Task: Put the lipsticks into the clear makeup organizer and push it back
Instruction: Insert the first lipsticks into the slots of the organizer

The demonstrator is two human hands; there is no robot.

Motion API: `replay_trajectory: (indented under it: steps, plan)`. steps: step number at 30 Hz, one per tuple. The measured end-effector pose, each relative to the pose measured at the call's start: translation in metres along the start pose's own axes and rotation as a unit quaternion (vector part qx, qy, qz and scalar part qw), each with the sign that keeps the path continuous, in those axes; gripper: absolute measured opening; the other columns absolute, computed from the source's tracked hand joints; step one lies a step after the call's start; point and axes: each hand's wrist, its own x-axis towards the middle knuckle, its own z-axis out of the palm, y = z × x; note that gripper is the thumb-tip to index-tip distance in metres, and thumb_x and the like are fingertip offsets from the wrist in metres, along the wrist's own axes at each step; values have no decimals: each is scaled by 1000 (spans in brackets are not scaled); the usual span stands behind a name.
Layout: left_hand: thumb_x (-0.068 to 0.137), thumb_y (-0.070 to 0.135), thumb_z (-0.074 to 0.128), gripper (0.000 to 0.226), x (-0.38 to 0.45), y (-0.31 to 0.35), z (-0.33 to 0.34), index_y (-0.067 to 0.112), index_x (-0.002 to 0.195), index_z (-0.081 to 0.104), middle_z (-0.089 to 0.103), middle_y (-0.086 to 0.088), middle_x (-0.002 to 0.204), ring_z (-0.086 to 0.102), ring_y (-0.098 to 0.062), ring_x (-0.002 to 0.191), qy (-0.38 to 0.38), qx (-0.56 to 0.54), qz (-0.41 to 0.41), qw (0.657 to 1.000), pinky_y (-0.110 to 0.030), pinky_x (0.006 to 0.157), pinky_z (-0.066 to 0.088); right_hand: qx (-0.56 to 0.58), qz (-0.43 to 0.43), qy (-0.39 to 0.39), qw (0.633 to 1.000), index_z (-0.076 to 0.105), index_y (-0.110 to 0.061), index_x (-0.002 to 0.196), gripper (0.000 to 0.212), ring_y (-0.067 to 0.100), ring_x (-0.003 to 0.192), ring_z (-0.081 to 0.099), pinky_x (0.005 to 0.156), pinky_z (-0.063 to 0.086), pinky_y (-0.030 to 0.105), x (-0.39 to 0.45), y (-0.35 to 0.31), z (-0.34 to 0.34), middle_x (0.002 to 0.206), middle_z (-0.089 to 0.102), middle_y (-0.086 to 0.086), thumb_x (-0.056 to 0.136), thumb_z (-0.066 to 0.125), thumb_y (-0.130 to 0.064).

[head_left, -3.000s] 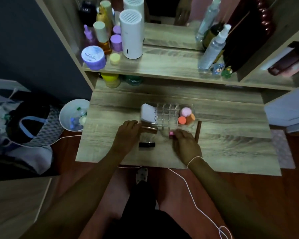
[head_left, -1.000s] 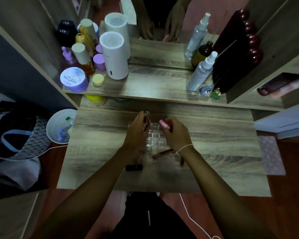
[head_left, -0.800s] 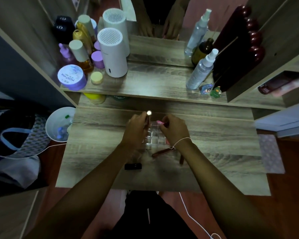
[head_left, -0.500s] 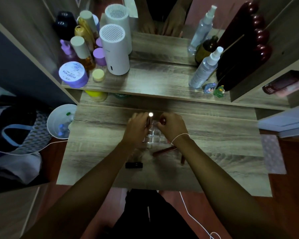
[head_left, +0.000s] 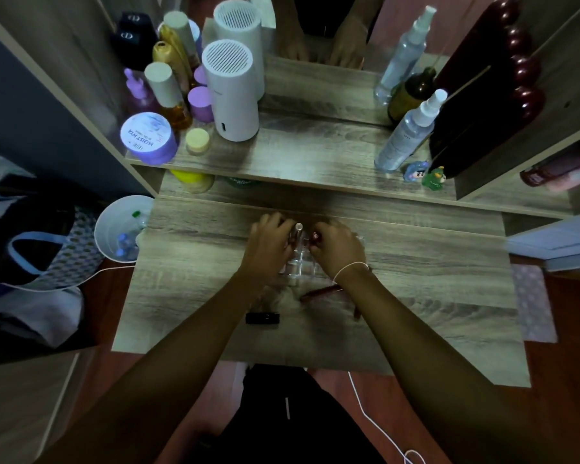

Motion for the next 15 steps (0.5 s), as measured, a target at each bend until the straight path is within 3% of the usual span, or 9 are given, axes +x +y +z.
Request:
replay_trajectory:
  steps: [15]
  plan:
    - [80,13,68,48,-5,2,-3,11,125,53,54,-13,124,46,-30,115,15,-34,1,999,-40,95,35,25,-8,28,999,65,-15,101,21,27,96,61,74,47,32,-8,6,-8,102,67,8,81,69,-20]
